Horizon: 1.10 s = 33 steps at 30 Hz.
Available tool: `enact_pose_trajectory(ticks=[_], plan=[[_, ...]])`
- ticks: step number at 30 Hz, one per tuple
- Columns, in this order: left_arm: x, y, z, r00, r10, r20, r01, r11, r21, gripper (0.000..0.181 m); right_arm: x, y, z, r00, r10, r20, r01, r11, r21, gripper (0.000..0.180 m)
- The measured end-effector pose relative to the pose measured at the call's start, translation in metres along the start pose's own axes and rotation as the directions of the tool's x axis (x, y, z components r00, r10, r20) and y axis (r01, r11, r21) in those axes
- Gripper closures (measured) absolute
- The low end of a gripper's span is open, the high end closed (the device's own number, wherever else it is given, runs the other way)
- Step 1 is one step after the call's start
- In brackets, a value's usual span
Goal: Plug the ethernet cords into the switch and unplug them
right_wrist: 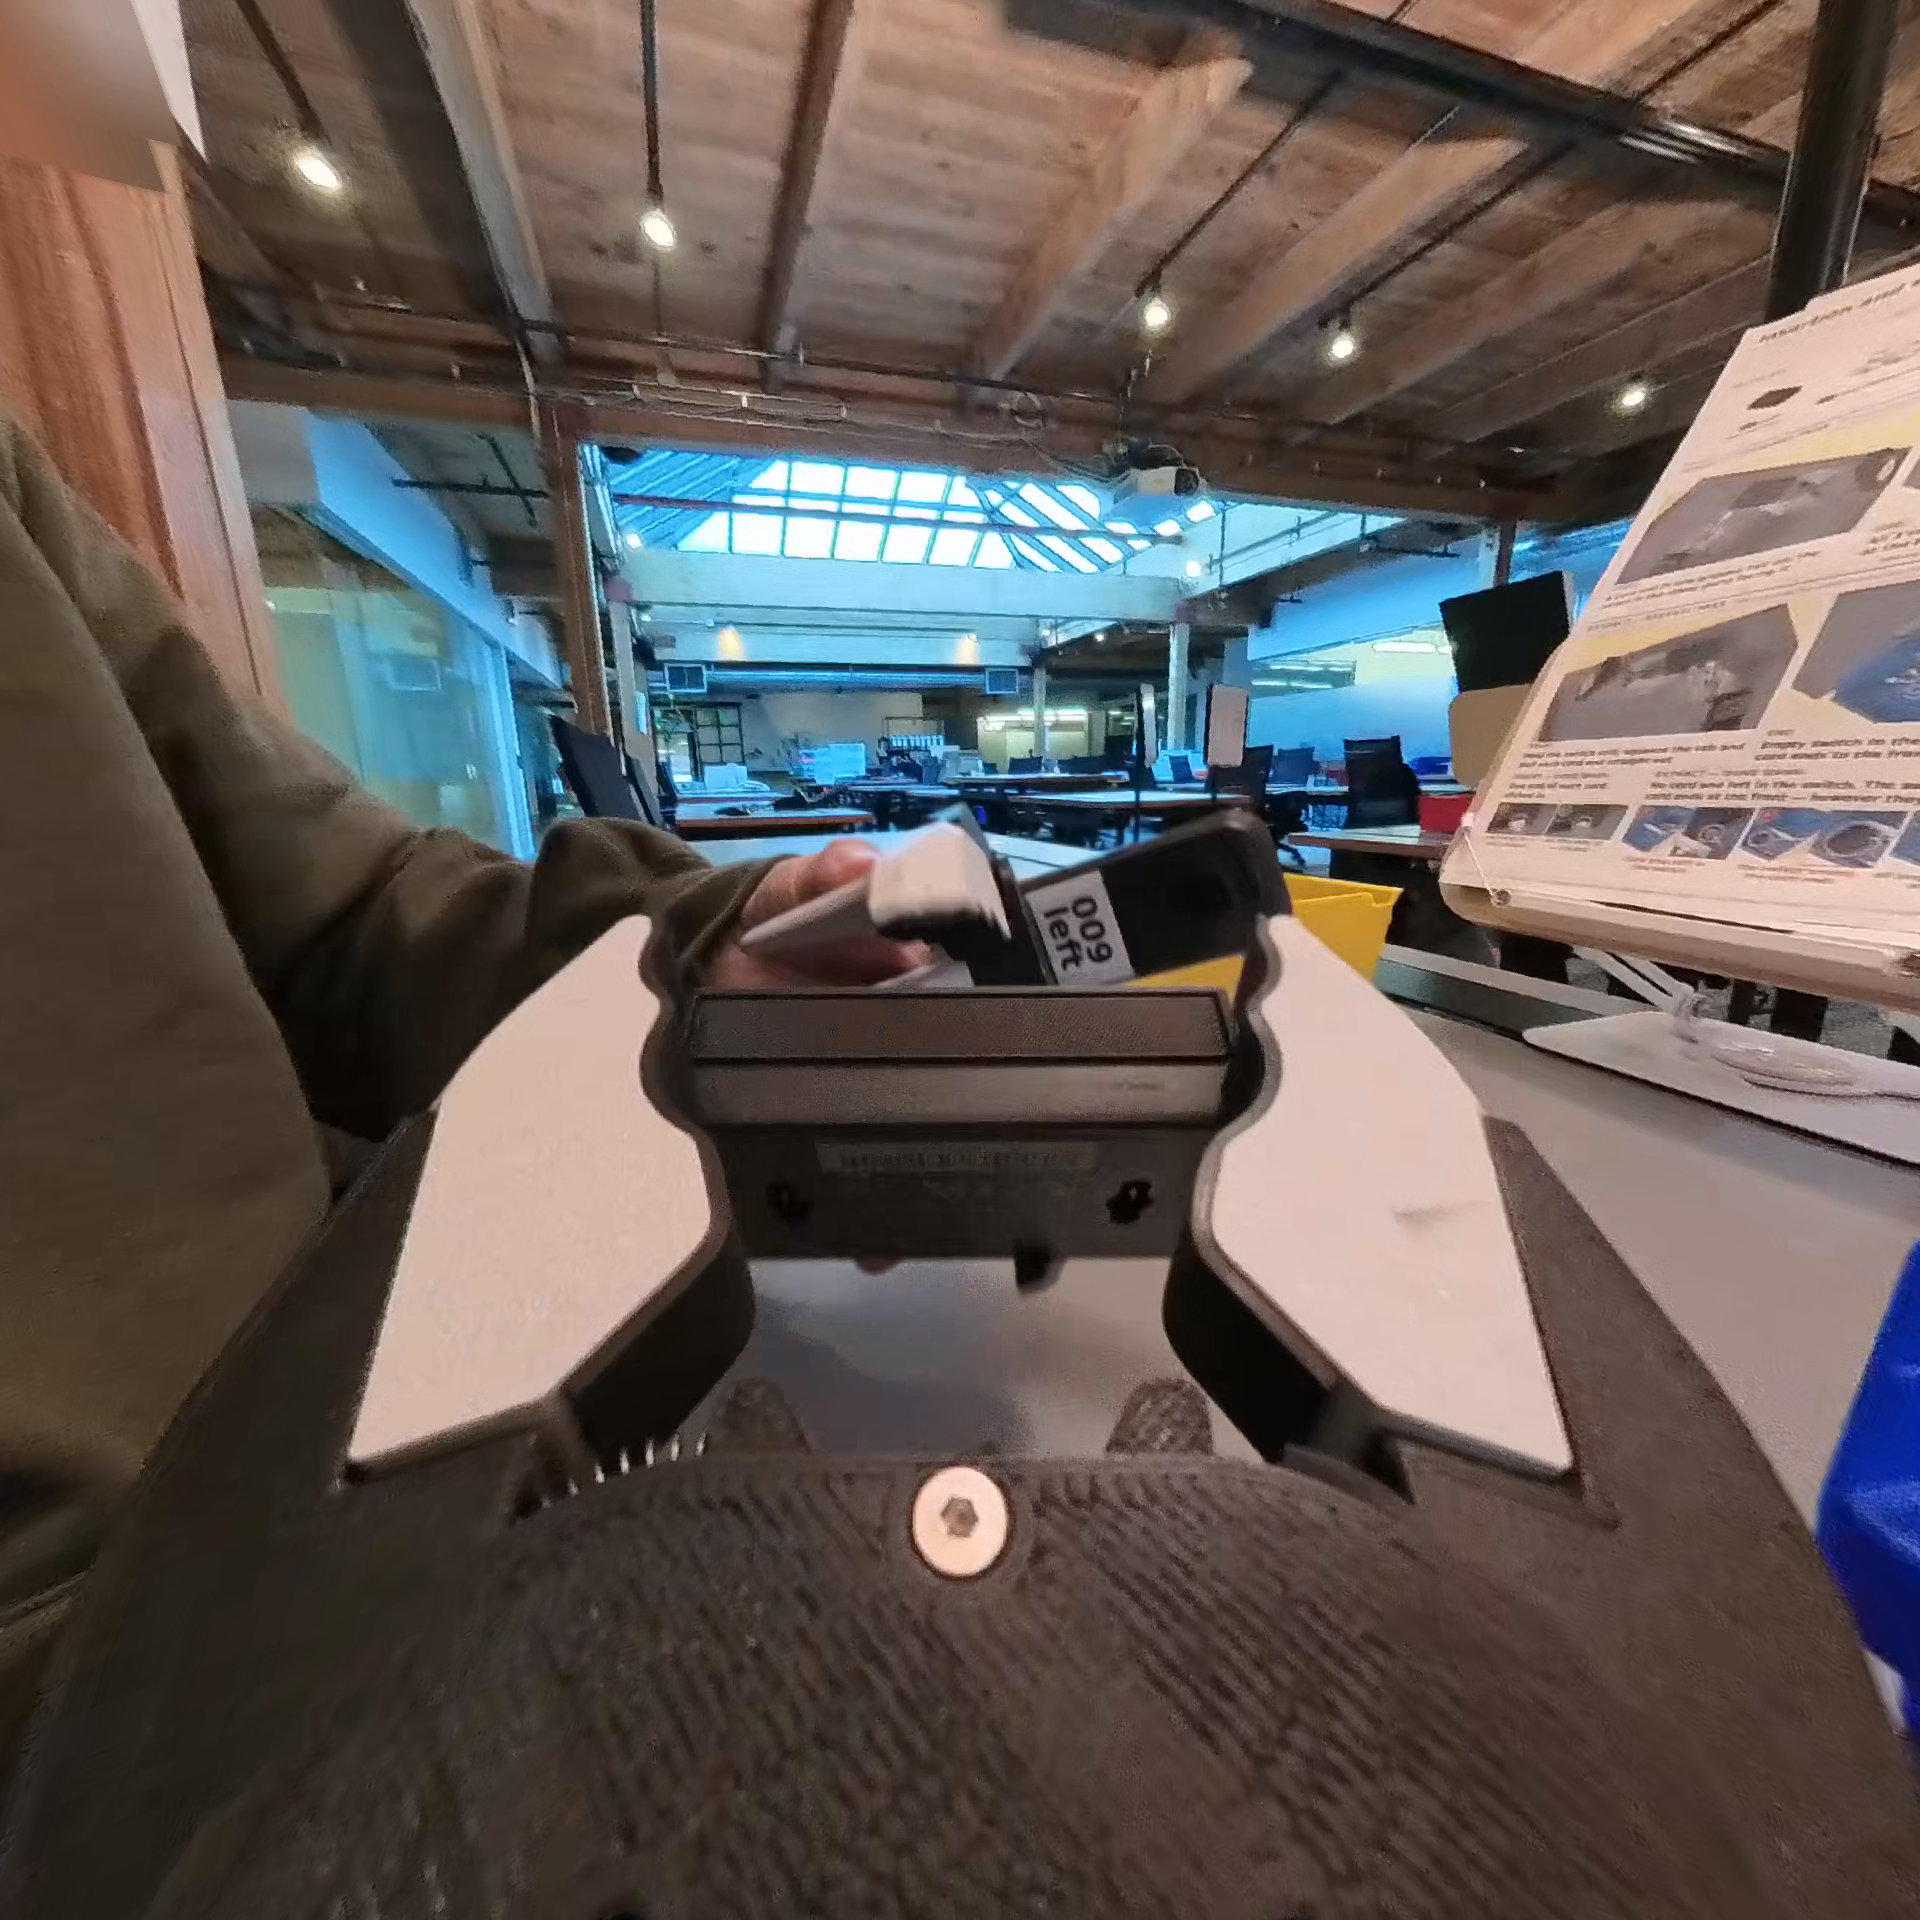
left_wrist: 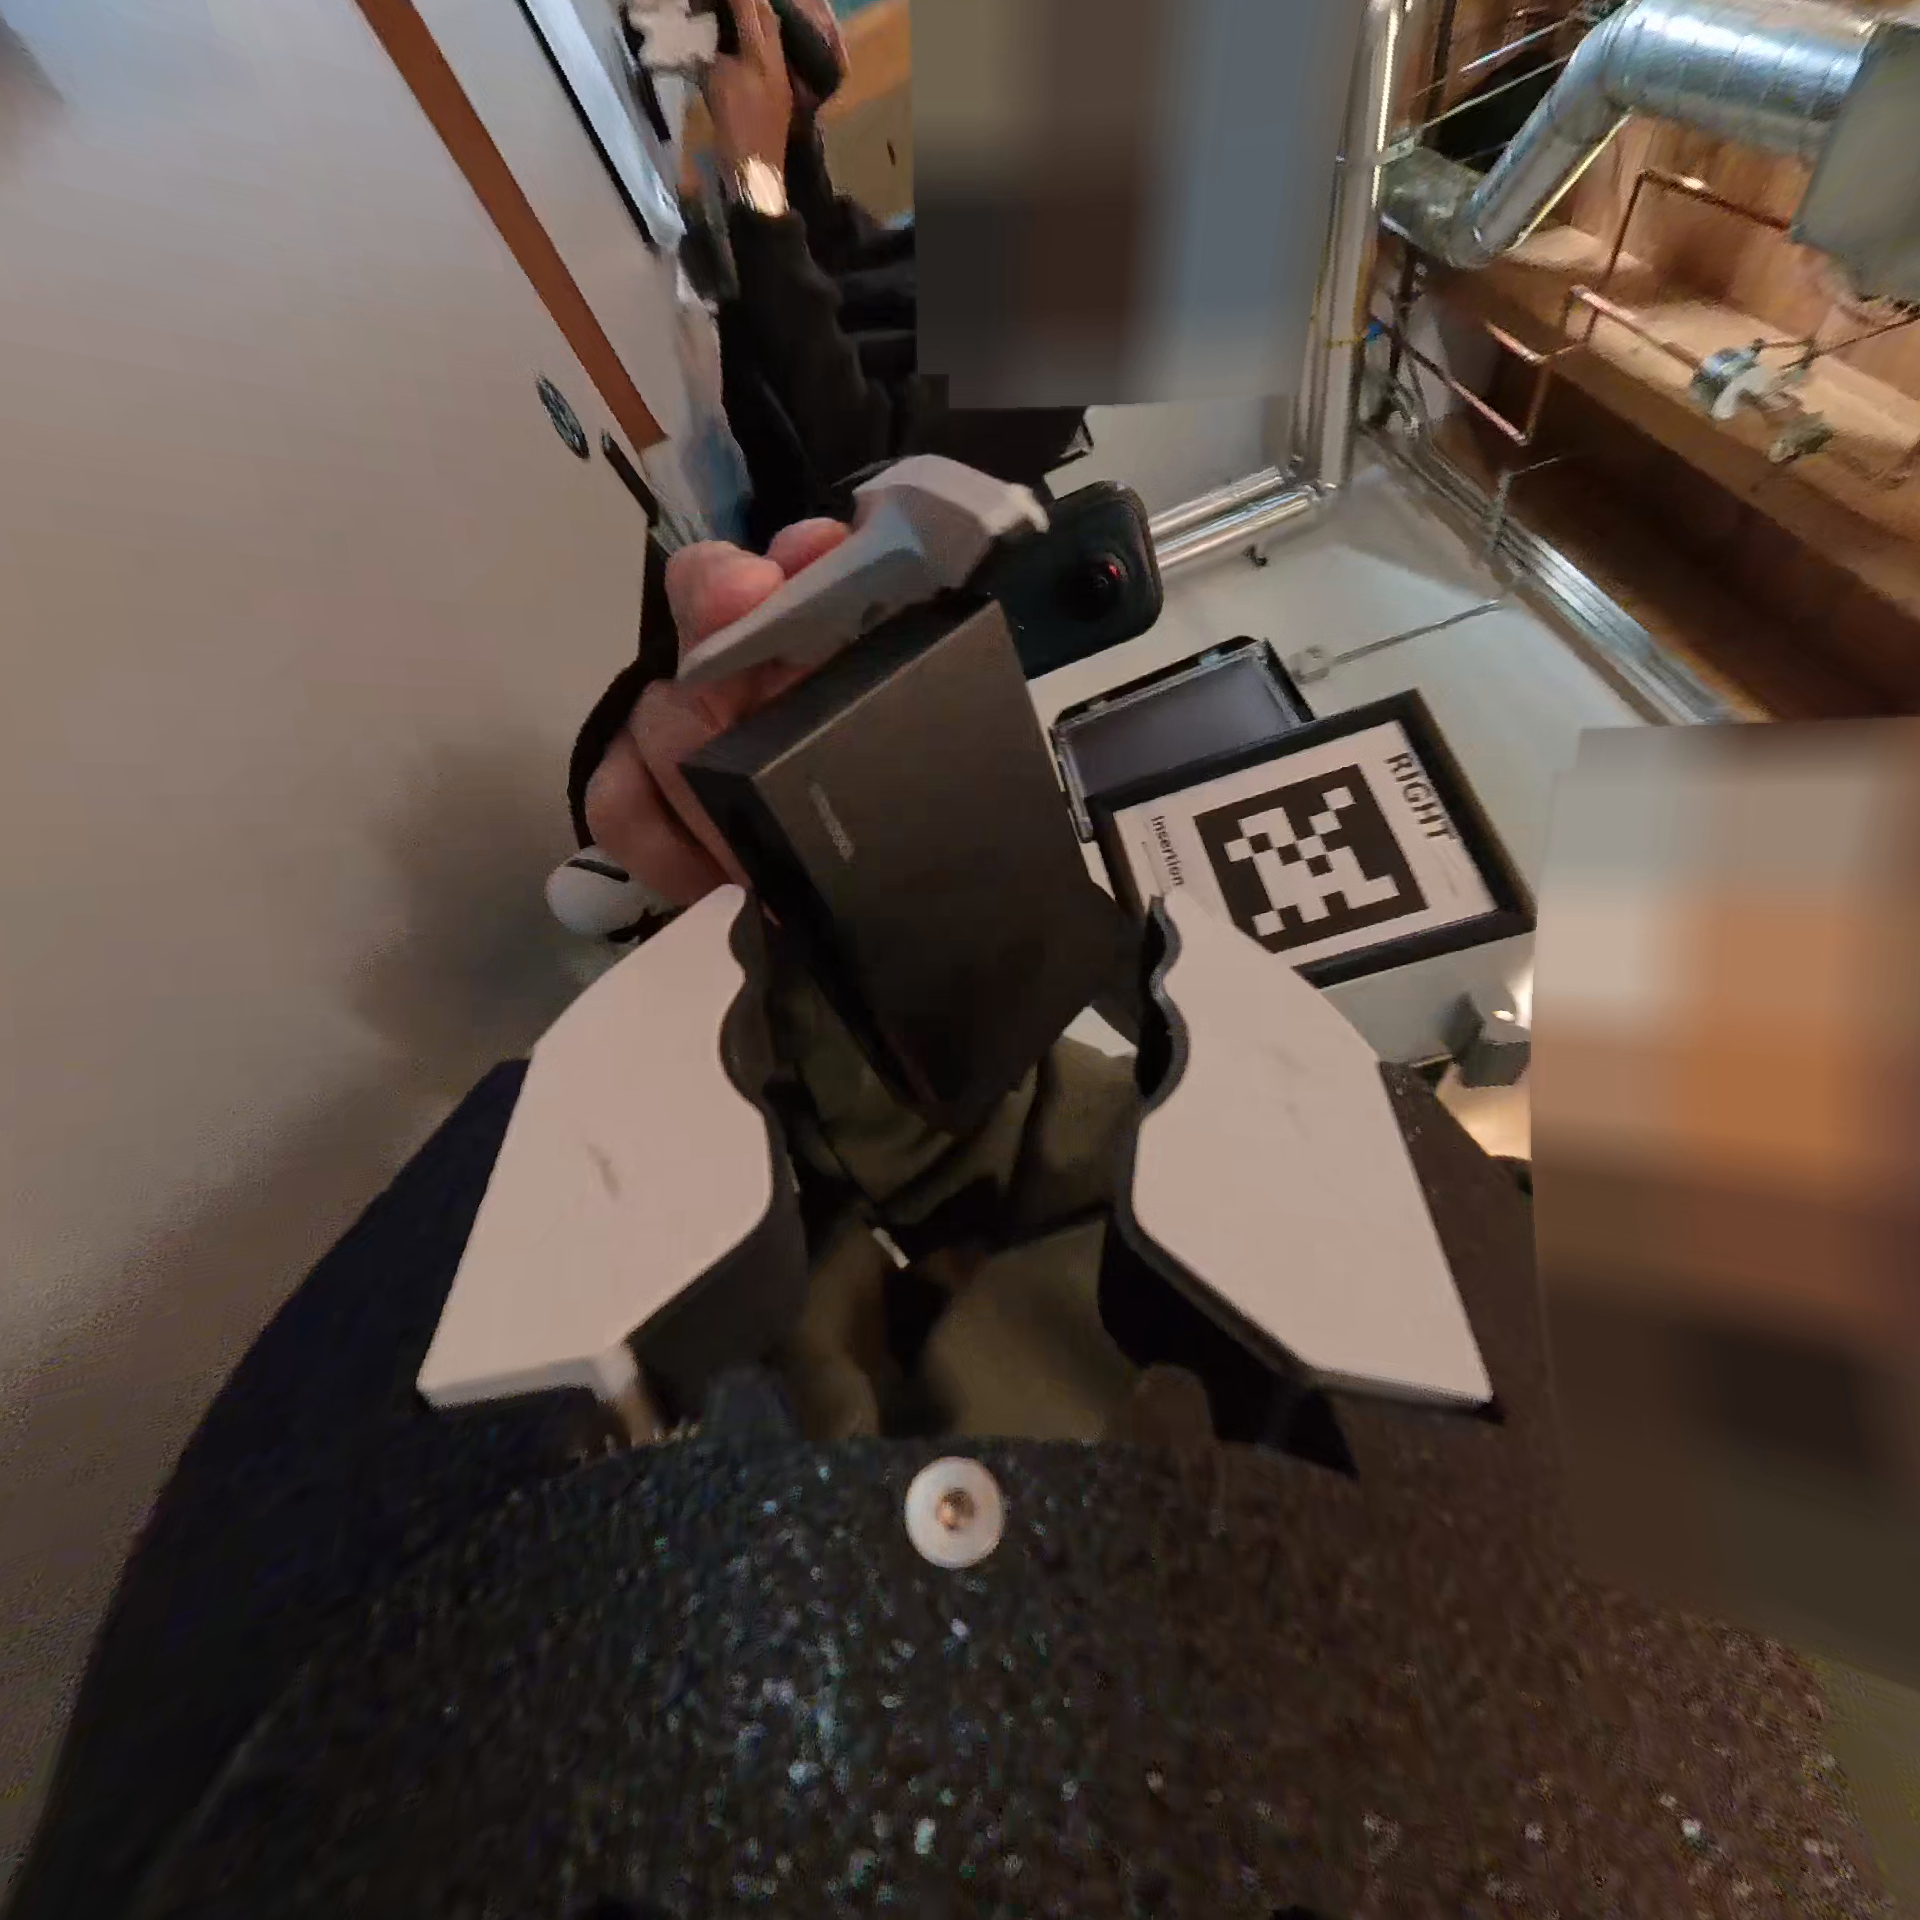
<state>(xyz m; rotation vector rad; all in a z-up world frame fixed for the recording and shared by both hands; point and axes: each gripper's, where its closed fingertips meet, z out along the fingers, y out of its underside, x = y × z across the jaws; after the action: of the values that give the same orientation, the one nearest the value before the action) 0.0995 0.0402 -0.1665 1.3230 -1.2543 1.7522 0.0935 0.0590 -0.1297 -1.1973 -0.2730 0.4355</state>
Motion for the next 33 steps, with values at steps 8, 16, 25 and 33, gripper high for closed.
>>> enact_pose_trajectory(ticks=[8, 16, 25, 33], plan=[[-0.018, -0.013, -0.002, 0.987, -0.087, -0.138, 0.108, 0.983, 0.150, 0.152, 0.010, -0.003, -0.018, 0.997, -0.048, -0.061, 0.048, 0.999, -0.005, 0.091], [-0.007, -0.029, -0.013, 0.982, 0.017, -0.190, 0.040, 0.956, 0.291, 0.157, 0.014, 0.044, -0.010, 0.991, -0.108, -0.077, 0.085, 0.963, -0.257, 0.087], [-0.010, -0.012, -0.008, 0.963, 0.268, -0.028, -0.261, 0.954, 0.149, 0.155, 0.008, 0.066, -0.002, 0.988, -0.149, -0.031, 0.127, 0.919, -0.373, 0.122], [-0.010, 0.005, -0.006, 0.806, 0.568, 0.165, -0.542, 0.821, -0.179, 0.133, 0.012, 0.061, -0.001, 0.972, -0.229, -0.044, 0.193, 0.896, -0.399, 0.135]])
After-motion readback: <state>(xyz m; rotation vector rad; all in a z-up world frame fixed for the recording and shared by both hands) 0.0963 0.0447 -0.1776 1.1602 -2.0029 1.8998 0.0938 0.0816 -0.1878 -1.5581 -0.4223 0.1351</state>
